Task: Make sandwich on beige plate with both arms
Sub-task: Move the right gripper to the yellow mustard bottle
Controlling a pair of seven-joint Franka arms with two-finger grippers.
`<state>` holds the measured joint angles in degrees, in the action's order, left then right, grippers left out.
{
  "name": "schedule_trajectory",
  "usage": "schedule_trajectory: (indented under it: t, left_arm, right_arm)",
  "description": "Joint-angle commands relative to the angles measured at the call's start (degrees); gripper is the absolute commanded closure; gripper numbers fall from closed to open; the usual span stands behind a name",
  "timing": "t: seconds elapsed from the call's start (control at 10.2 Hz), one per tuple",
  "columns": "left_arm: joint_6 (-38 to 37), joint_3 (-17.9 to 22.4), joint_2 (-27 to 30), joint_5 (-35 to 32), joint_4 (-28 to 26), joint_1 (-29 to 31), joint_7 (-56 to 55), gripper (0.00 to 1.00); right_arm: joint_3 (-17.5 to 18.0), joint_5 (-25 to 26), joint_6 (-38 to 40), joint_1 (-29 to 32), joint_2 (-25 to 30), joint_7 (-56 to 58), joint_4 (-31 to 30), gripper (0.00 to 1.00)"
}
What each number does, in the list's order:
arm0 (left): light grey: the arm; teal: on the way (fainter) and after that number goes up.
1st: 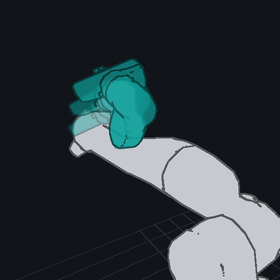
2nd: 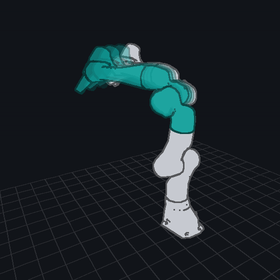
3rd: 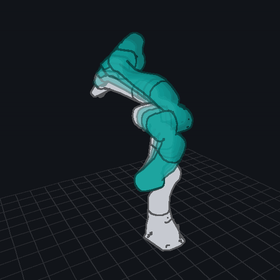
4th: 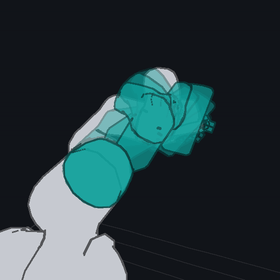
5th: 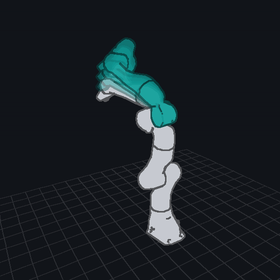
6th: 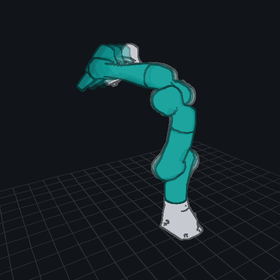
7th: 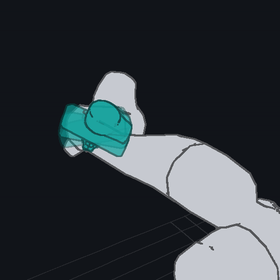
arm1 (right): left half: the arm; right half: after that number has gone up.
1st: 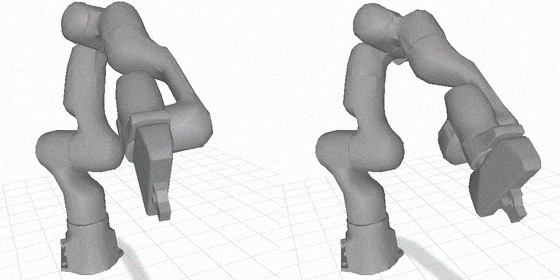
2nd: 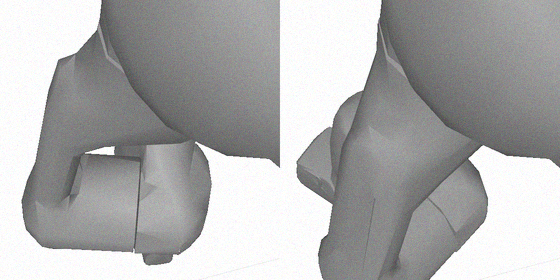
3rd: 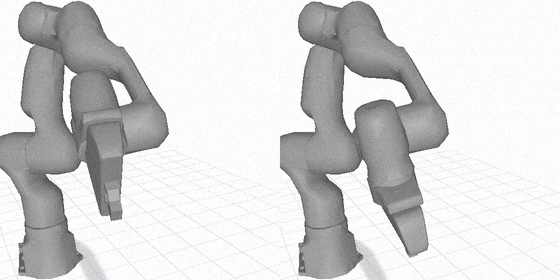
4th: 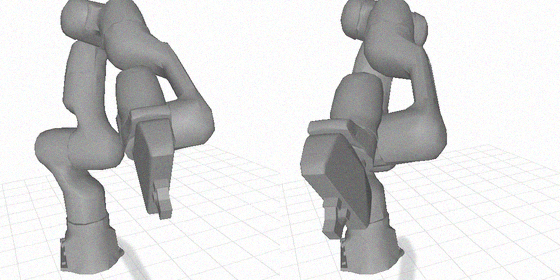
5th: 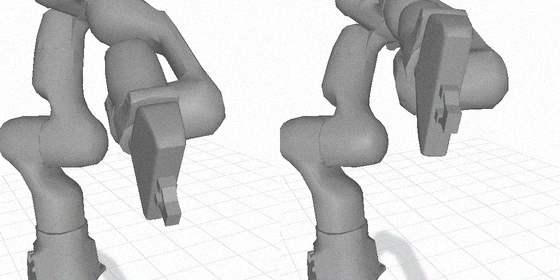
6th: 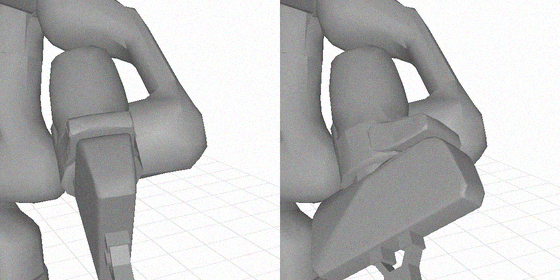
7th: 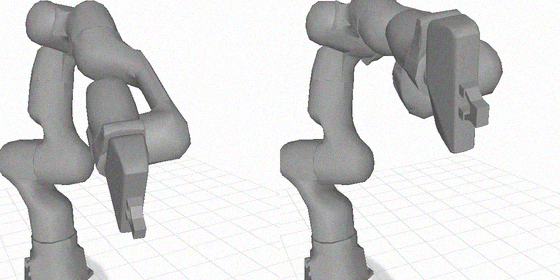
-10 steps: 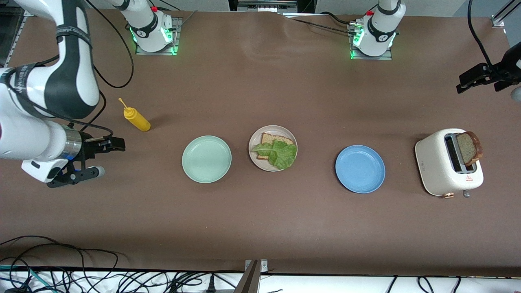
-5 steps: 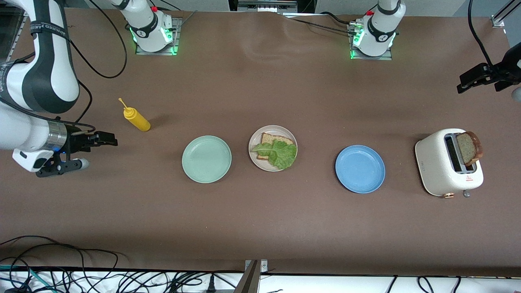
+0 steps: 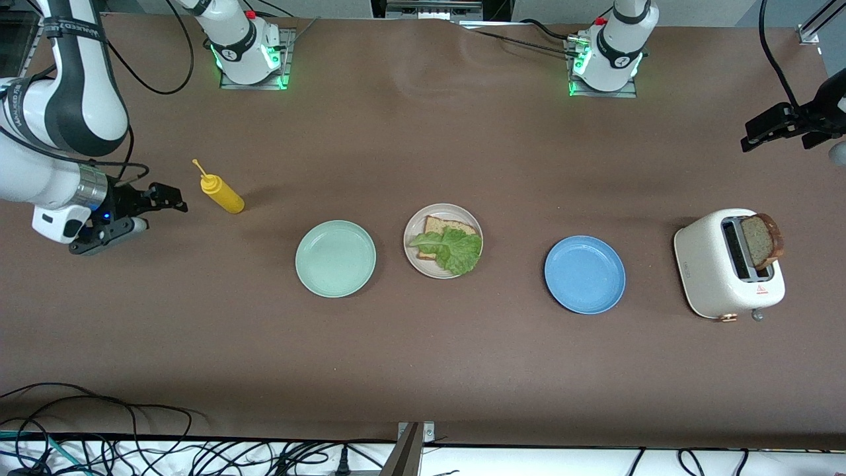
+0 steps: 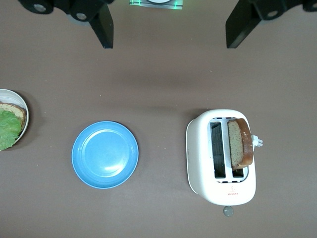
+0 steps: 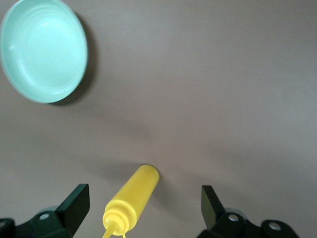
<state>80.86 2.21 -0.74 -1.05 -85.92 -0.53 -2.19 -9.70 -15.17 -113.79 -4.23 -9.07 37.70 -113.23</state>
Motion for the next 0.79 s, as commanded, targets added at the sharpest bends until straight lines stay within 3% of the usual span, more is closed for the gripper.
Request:
schedule_trajectory:
  t: [0.0,0.49,0.69]
  left_arm:
    - [-1.05,-0.01,-0.58,-0.62,1.37,0.18,0.26,0.0]
    - [-1.05,-0.1,-0.58,-0.62,1.37,0.09,0.17,0.0]
    - [-1.05,-0.19,-0.58,-0.62,1.45,0.0,0.17,0.0]
  right_arm:
    - [-0.75,-9.75,-1.78,3.87,3.09,17.59,-6.73,0.0]
    - [-4.09,-21.9,-0.55,8.44,1.6,55.57,-12.09,0.0]
    - [-5.15,-26.2,3.74,9.84,-0.15,68.67,-12.81,0.0]
